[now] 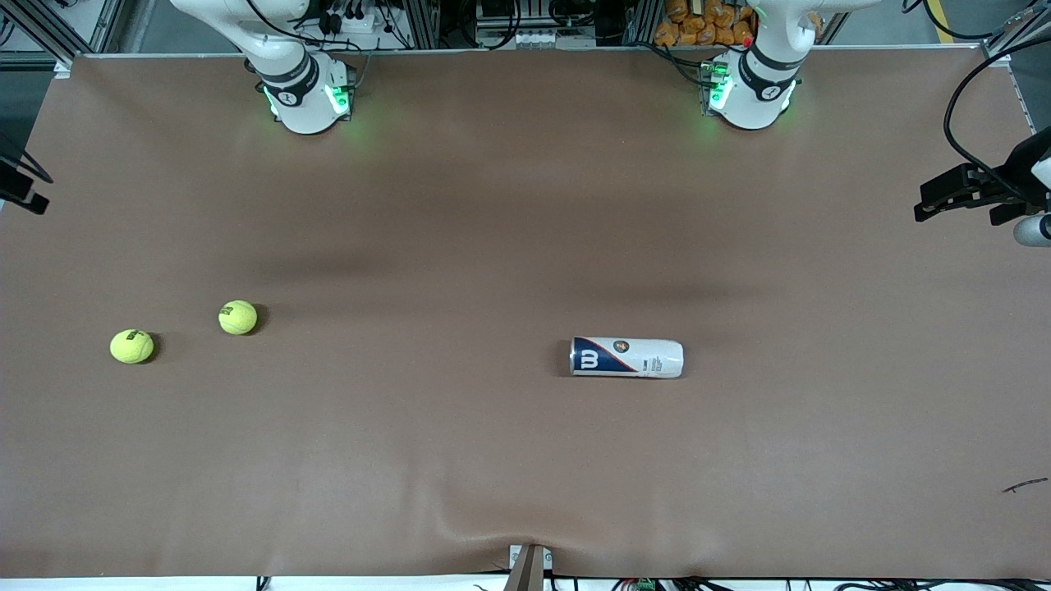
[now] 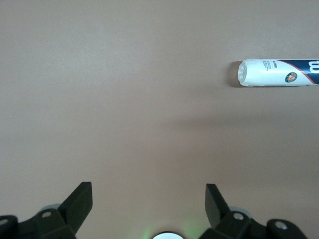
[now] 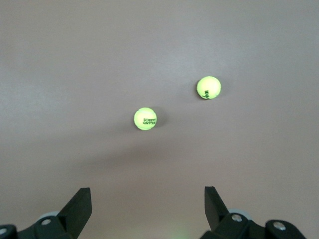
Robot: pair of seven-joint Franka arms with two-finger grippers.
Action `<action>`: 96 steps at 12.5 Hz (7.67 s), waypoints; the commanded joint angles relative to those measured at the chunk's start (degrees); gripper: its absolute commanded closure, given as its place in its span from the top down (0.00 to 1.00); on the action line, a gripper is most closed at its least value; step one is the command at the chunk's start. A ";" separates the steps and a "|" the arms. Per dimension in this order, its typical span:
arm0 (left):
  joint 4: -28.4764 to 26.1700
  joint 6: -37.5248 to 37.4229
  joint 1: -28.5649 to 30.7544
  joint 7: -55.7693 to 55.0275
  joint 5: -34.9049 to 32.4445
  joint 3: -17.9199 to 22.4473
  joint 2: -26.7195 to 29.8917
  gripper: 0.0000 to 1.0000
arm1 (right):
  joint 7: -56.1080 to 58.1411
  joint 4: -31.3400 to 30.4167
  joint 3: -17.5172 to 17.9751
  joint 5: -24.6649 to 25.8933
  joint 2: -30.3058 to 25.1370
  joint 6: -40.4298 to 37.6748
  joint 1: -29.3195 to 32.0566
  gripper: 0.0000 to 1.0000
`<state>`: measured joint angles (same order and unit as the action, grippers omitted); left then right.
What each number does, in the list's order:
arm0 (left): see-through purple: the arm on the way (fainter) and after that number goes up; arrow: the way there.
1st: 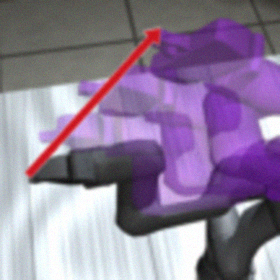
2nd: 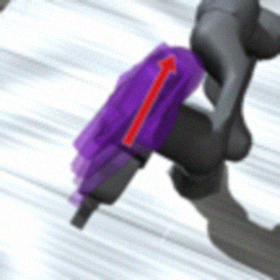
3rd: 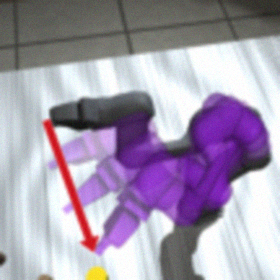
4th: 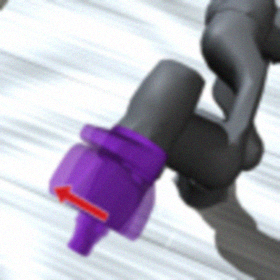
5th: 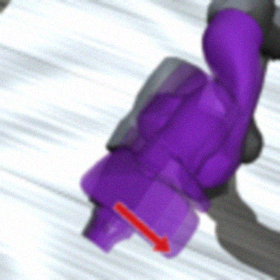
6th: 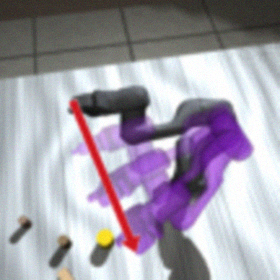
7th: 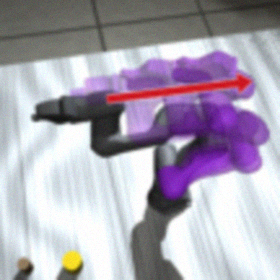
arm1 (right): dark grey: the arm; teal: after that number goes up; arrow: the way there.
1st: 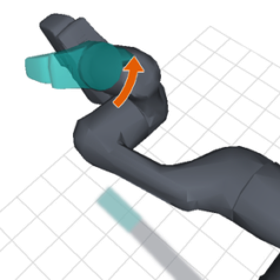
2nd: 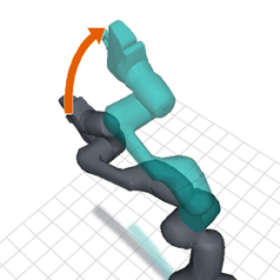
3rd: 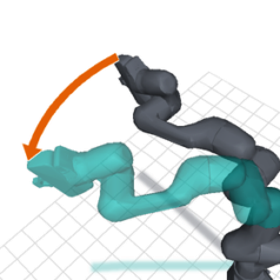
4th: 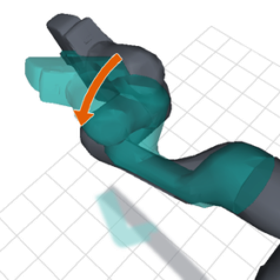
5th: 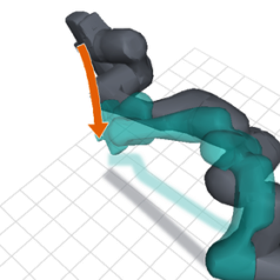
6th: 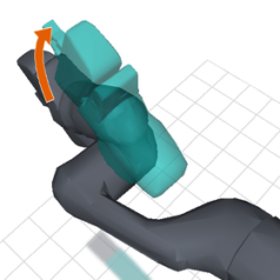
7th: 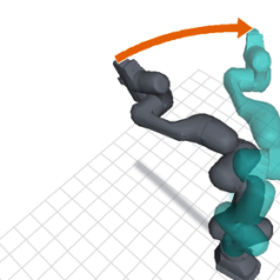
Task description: Insert tennis ball vertically with right arm
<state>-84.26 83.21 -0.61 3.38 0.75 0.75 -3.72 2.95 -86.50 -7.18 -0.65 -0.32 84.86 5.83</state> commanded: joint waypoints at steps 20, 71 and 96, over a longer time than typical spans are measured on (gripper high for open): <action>0.50 10.92 -9.67 28.06 2.41 -5.85 -16.93 1.00 | -2.41 -0.16 0.94 0.12 5.59 0.22 -0.21 1.00; -6.80 53.28 -21.54 58.05 -12.18 -8.75 -38.82 0.65 | -13.23 -38.31 1.20 -0.05 24.40 58.84 -4.96 1.00; 0.58 57.33 -6.95 95.81 65.29 -33.63 -38.29 0.70 | -13.93 -21.17 1.12 -11.28 13.85 25.36 -3.81 0.65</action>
<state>-84.53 140.06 -7.09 93.38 58.44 -32.48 -40.77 -10.20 -107.91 -6.45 -8.56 14.08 110.94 1.86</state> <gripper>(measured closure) 0.304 0.326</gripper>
